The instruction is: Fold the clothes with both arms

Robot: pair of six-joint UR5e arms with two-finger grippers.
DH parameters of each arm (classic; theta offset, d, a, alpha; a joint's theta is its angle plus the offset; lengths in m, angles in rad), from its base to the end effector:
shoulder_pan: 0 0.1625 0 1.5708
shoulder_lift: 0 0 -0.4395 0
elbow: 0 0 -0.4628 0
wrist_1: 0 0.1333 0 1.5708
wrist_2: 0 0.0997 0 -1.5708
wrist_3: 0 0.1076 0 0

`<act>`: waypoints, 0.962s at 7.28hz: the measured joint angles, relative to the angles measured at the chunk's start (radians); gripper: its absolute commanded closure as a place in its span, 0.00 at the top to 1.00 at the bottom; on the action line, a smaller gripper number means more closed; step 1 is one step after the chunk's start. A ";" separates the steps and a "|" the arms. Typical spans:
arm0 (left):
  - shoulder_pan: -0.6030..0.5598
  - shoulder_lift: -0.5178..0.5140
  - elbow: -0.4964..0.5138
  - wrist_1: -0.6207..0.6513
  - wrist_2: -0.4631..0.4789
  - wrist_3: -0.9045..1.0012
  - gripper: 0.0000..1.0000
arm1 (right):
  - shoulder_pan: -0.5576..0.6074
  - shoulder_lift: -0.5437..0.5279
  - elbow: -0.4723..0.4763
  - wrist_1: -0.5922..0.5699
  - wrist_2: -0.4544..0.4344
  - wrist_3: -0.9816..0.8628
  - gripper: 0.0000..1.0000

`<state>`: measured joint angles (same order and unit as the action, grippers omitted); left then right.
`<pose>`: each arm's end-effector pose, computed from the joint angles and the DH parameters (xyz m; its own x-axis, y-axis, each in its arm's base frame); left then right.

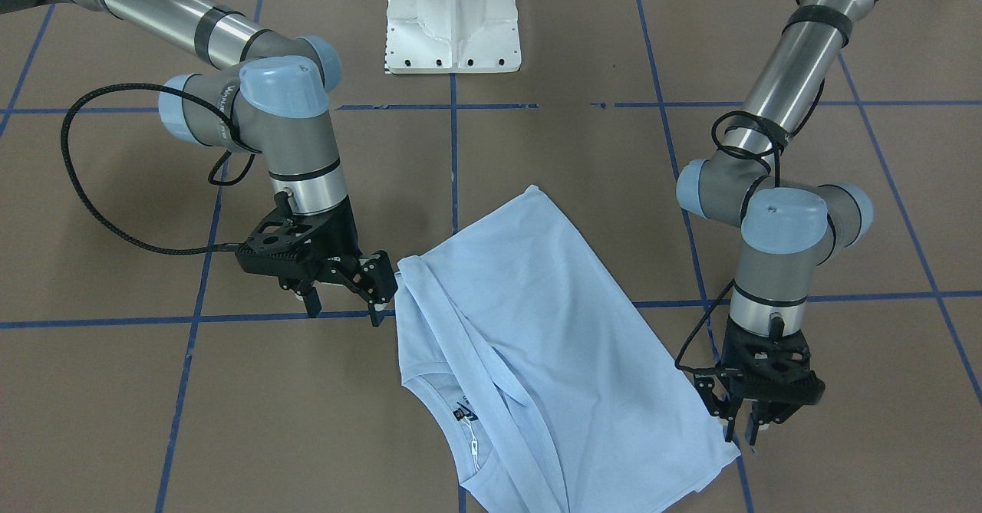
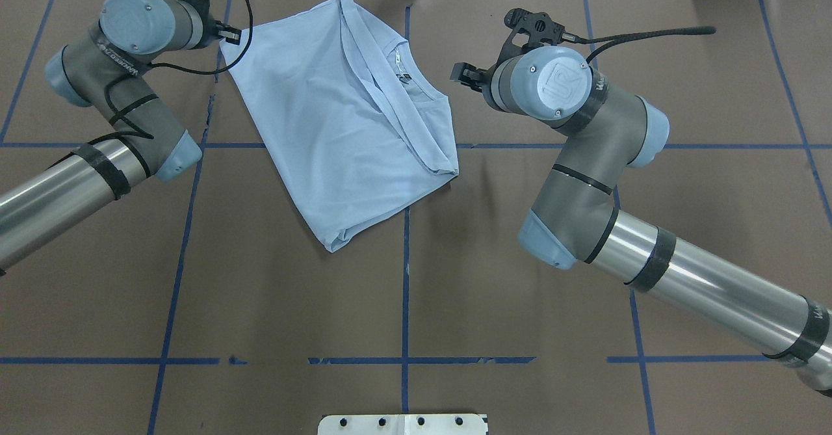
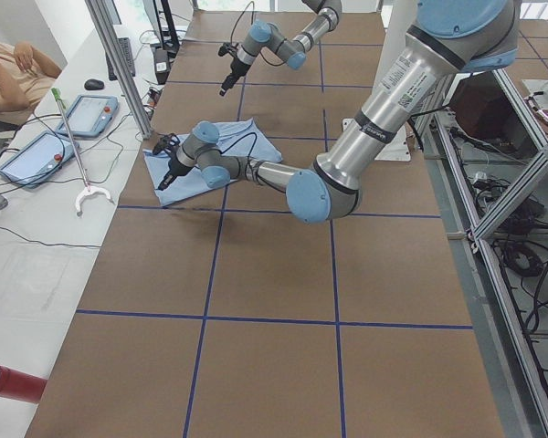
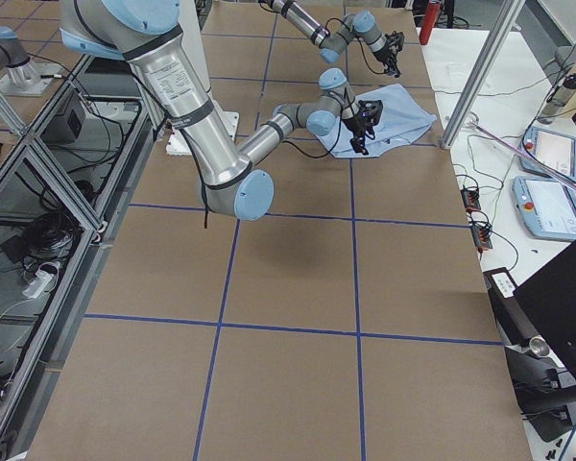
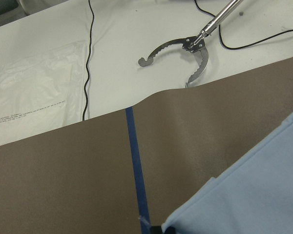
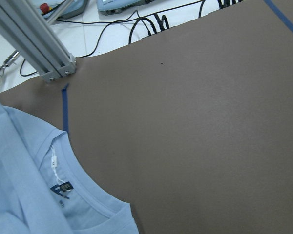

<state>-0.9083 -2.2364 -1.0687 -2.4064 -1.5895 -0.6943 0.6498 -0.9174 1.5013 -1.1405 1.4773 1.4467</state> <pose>0.4331 -0.7686 0.4072 0.8113 0.2092 -0.5459 0.2425 0.7293 0.6398 -0.5478 -0.5963 0.2283 0.4998 0.2250 0.8364 -0.6083 0.7786 0.1540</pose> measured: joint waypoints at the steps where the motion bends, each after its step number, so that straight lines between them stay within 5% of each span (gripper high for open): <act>1: -0.001 0.022 -0.041 -0.004 -0.040 -0.005 1.00 | -0.030 0.000 -0.004 0.039 -0.049 -0.001 0.89; 5: 0.001 0.043 -0.083 -0.008 -0.076 -0.013 1.00 | -0.069 0.036 -0.052 0.195 -0.088 -0.007 1.00; 7: 0.002 0.044 -0.091 -0.010 -0.079 -0.018 1.00 | -0.076 0.080 -0.083 0.069 -0.087 -0.075 0.95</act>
<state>-0.9059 -2.1925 -1.1594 -2.4159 -1.6682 -0.7124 0.5737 -0.8371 1.4179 -1.0713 1.3900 1.3721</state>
